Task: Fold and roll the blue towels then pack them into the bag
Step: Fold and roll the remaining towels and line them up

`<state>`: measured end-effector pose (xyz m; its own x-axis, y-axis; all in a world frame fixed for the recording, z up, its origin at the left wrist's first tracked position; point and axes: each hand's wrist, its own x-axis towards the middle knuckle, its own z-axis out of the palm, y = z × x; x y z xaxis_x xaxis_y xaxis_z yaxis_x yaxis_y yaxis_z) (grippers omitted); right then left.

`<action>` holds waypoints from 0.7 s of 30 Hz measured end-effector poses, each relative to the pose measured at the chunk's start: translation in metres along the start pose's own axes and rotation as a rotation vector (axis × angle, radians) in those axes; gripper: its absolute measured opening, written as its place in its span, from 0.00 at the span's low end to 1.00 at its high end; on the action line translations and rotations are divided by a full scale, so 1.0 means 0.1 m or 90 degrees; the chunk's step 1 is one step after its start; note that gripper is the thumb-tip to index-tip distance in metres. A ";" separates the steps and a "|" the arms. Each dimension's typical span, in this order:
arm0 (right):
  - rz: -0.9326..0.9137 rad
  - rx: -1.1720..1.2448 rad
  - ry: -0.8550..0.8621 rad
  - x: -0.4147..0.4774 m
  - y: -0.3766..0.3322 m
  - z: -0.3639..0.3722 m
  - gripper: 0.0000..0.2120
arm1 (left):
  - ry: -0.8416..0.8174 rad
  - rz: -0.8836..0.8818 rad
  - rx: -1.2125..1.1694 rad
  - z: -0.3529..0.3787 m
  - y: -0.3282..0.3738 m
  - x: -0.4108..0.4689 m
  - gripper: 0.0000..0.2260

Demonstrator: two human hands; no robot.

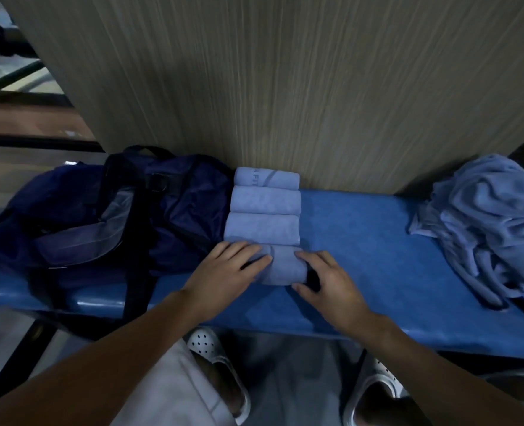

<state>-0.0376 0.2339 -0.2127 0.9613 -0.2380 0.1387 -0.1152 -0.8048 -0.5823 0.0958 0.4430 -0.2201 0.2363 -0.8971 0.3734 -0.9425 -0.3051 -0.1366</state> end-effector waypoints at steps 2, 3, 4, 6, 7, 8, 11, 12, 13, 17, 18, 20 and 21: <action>0.000 -0.013 0.009 0.00 -0.01 0.01 0.27 | -0.007 0.003 -0.003 0.01 -0.03 -0.02 0.28; -0.001 -0.018 0.016 0.01 -0.03 0.02 0.27 | -0.012 0.004 -0.006 0.02 -0.05 -0.03 0.28; 0.002 -0.024 0.019 0.02 -0.05 0.04 0.26 | -0.017 0.006 -0.007 0.02 -0.08 -0.04 0.28; 0.002 -0.033 0.018 0.05 -0.10 0.08 0.25 | -0.025 0.001 -0.009 0.00 -0.12 -0.05 0.26; 0.001 -0.037 0.018 0.06 -0.12 0.10 0.25 | -0.029 -0.003 -0.011 -0.01 -0.13 -0.05 0.26; 0.002 -0.040 0.019 0.07 -0.13 0.11 0.25 | -0.034 -0.007 -0.010 -0.01 -0.14 -0.05 0.26; 0.004 -0.045 0.014 0.07 -0.12 0.11 0.25 | -0.051 -0.012 -0.009 0.00 -0.15 -0.07 0.26; 0.002 -0.049 0.013 0.07 -0.11 0.11 0.25 | -0.057 -0.013 -0.012 0.01 -0.15 -0.07 0.26; 0.001 -0.051 0.015 0.08 -0.10 0.11 0.25 | -0.060 -0.014 -0.014 0.01 -0.16 -0.07 0.26; 0.014 -0.053 0.015 0.14 -0.15 0.13 0.25 | -0.070 -0.019 -0.015 -0.01 -0.18 -0.05 0.27; 0.018 -0.052 0.008 0.14 -0.16 0.13 0.26 | -0.078 -0.023 -0.018 -0.03 -0.18 -0.04 0.27; 0.021 -0.056 -0.016 0.14 -0.16 0.09 0.27 | -0.092 -0.027 -0.026 -0.08 -0.17 -0.02 0.27; 0.025 -0.062 -0.029 0.13 -0.16 0.06 0.28 | -0.096 -0.029 -0.036 -0.11 -0.15 0.00 0.26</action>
<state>-0.0220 0.2467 -0.2067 0.9659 -0.2465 0.0792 -0.1743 -0.8452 -0.5053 0.1074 0.4517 -0.2078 0.3085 -0.9215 0.2361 -0.9405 -0.3327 -0.0697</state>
